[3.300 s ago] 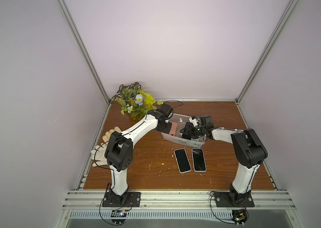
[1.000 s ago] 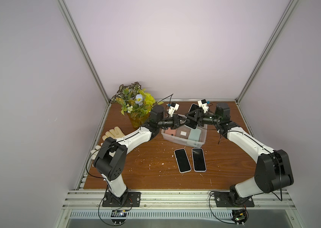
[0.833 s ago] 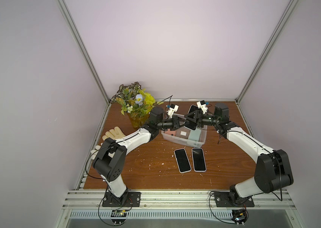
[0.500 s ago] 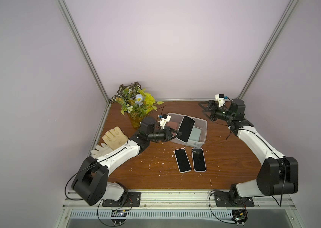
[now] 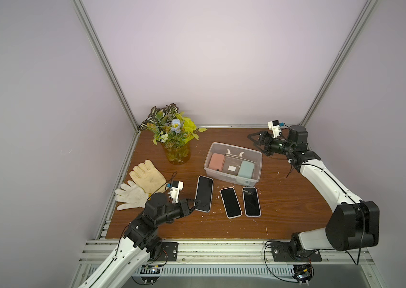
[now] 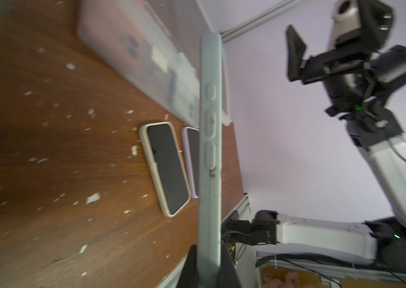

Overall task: Take the phone out of the storage box
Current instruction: Place the phone at the center of the board.

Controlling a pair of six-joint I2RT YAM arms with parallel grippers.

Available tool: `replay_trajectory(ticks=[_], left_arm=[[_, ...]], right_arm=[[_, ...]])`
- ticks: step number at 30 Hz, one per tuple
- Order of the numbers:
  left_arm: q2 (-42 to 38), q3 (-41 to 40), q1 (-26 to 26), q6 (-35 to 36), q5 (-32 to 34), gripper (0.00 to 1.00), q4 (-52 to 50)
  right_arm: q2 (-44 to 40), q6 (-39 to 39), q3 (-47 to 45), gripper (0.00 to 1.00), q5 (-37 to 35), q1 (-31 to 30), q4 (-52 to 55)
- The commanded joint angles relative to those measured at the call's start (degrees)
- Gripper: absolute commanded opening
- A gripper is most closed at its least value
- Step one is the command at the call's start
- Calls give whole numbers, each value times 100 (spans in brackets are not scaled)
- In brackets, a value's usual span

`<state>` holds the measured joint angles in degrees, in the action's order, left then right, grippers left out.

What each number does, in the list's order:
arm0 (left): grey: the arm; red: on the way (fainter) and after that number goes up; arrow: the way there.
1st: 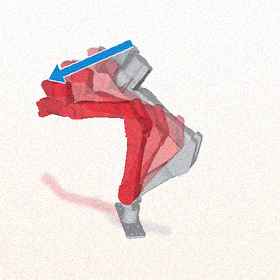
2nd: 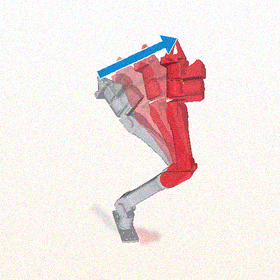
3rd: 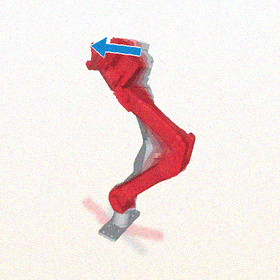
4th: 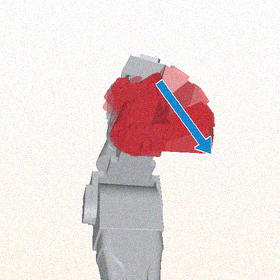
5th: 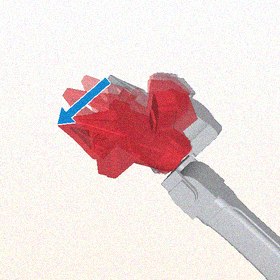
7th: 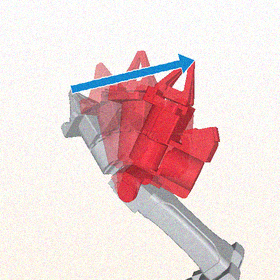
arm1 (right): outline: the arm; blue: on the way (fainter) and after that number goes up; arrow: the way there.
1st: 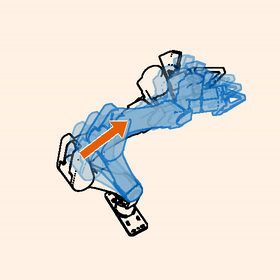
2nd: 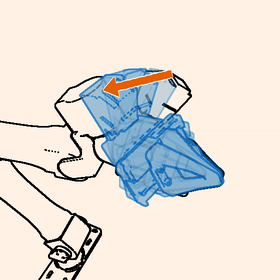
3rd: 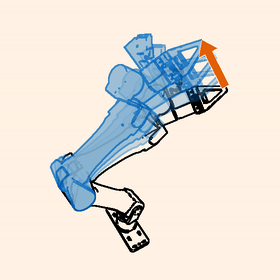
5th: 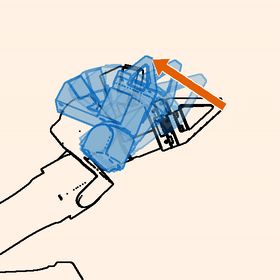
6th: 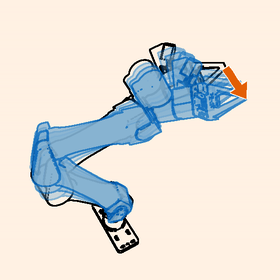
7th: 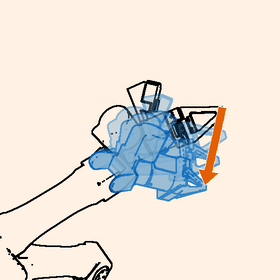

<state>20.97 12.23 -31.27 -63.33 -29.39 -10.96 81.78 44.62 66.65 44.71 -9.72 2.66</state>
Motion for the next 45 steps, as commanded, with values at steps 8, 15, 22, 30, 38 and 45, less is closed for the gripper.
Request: replay_trajectory(ticks=[8,15,22,30,38,45], left_arm=[[1080,-1150,-29,-587,350,0,2228],[2852,-1089,-341,-538,316,0,3636],[4334,-645,-703,-455,63,0,4292],[4392,-704,-714,-441,-181,53,3933],[2772,-52,-608,184,444,81,685],[2333,1759,77,1256,1783,84,-1898]], right_arm=[[163,-1696,766,99,-709,-647,2215],[321,-1788,804,99,-1048,-907,2447],[1266,-2366,1650,99,-2490,-1321,4020],[2269,-1772,1782,96,-2168,-1681,3154],[3189,-991,2010,93,-1762,-1943,1994],[3675,-401,2013,89,-1674,-1962,1275]])
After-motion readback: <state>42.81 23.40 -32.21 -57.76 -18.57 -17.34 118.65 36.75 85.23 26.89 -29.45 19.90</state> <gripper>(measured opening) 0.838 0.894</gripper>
